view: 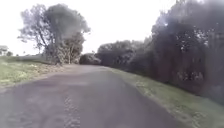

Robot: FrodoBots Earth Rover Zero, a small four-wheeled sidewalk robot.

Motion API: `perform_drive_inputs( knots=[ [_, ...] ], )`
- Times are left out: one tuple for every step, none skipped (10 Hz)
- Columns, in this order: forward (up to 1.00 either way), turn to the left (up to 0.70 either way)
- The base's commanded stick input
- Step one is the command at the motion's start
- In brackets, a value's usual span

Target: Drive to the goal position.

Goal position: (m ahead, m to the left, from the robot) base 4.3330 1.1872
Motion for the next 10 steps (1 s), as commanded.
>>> perform_drive_inputs(
  knots=[
    [0.70,0.02],
    [0.70,0.05],
    [0.70,0.07],
    [0.70,0.18],
    [0.70,0.05],
    [0.70,0.02],
    [0.70,0.02],
    [0.70,0.02],
    [0.70,0.02],
    [0.70,0.02]
  ],
)
